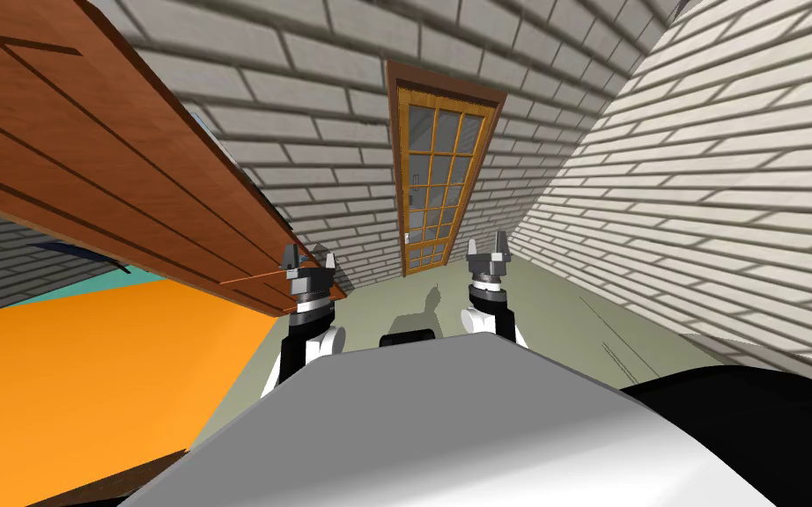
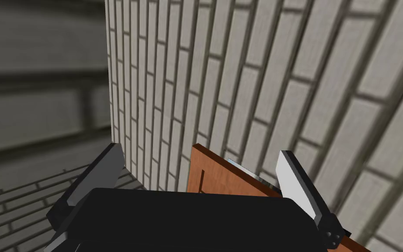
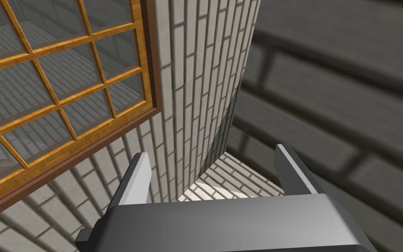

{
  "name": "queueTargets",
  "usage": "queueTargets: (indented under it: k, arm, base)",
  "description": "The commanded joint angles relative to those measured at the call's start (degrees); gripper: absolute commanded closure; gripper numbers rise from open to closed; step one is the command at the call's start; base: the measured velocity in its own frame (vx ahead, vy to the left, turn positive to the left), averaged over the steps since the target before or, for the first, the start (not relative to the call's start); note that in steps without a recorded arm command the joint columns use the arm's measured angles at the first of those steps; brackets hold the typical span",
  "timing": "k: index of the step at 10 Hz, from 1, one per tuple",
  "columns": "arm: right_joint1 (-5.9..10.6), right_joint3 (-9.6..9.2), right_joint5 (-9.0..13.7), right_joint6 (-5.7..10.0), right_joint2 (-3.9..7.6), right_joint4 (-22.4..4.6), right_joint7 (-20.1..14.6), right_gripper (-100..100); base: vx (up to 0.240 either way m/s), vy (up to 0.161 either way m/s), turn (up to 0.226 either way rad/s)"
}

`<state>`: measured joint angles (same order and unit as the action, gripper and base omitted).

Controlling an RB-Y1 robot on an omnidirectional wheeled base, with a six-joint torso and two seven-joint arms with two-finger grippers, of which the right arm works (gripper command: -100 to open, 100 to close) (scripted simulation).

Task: Pull the door open

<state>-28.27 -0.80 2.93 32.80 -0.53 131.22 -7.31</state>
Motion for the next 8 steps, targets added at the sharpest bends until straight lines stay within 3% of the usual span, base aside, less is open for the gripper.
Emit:
queueTargets:
  k: [1,8]
  arm:
    - [0.22,-0.07,-0.3,0.52,0.7,-1.6,1.6,-100]
    - [1.24,-0.36,-1.5,2.85,3.18,-9.1,9.0,-100]
  base:
    - [0.141,0.045,0.013]
    - [0.136,0.03,0.006]
